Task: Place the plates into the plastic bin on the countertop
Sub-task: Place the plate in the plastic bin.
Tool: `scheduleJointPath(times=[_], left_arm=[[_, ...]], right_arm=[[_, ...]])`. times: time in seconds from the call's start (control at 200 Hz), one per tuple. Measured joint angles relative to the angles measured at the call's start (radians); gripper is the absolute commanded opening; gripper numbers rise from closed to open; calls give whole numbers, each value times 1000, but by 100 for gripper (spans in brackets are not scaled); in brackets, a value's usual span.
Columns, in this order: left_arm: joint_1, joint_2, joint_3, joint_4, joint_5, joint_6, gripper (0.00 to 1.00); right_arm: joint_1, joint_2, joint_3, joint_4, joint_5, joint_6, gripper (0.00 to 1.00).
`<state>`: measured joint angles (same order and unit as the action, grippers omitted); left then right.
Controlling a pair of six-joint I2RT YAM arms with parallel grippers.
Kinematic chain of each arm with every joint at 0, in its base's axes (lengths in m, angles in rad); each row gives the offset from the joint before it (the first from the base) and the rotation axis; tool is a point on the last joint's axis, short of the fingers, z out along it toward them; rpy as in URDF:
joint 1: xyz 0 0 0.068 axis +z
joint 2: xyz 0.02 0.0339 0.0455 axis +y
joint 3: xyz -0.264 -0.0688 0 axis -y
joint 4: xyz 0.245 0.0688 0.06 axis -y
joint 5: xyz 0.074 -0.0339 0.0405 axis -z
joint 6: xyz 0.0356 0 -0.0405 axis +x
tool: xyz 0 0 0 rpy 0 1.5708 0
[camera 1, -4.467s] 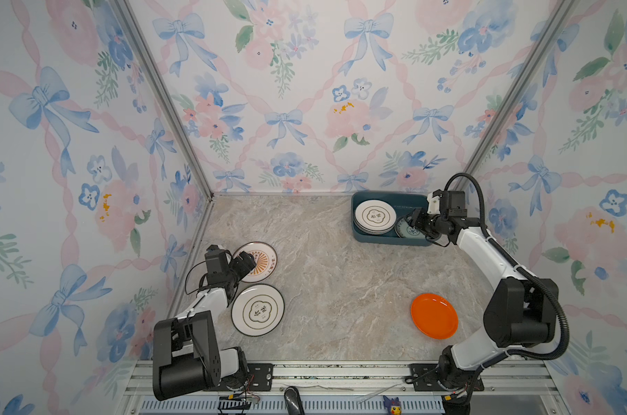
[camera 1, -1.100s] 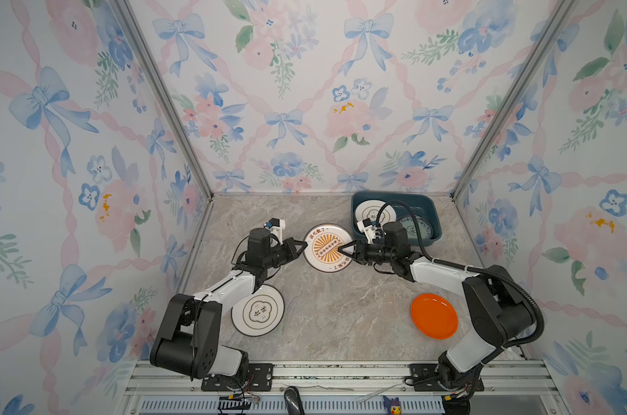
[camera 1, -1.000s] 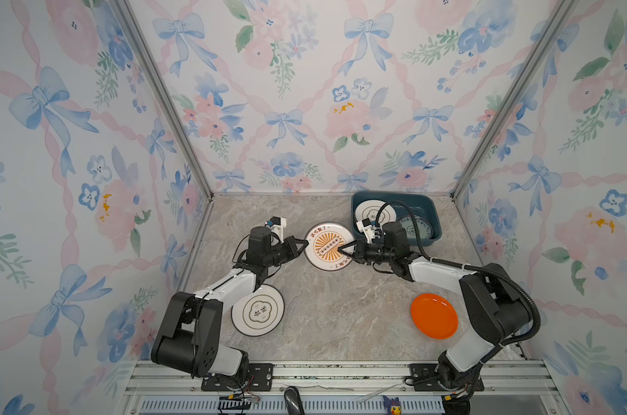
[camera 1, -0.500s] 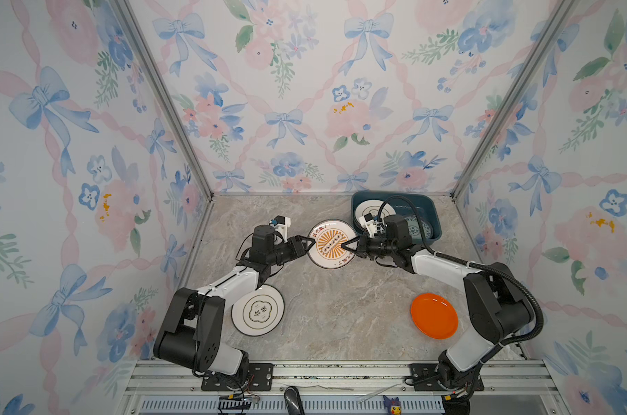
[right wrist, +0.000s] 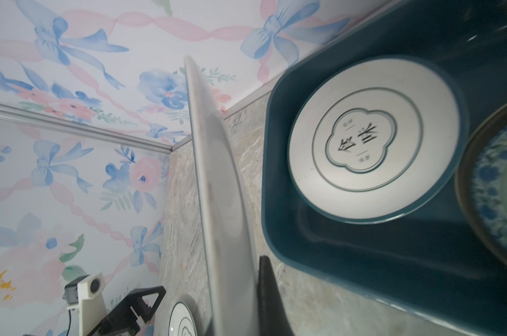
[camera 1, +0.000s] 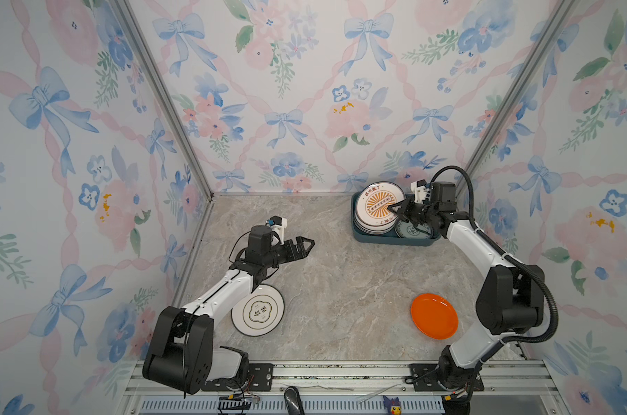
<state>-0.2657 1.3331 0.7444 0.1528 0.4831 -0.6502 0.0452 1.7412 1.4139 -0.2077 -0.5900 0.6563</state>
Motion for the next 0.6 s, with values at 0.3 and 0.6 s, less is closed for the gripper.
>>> scheduleJointPath(times=[0.3, 0.6], left_arm=[[72, -55, -42, -41, -3, 23, 98], [73, -55, -45, -45, 5, 23, 98]], right_arm=[[-65, 183, 82, -36, 48, 13, 0], [-63, 331, 166, -31, 45, 59, 0]])
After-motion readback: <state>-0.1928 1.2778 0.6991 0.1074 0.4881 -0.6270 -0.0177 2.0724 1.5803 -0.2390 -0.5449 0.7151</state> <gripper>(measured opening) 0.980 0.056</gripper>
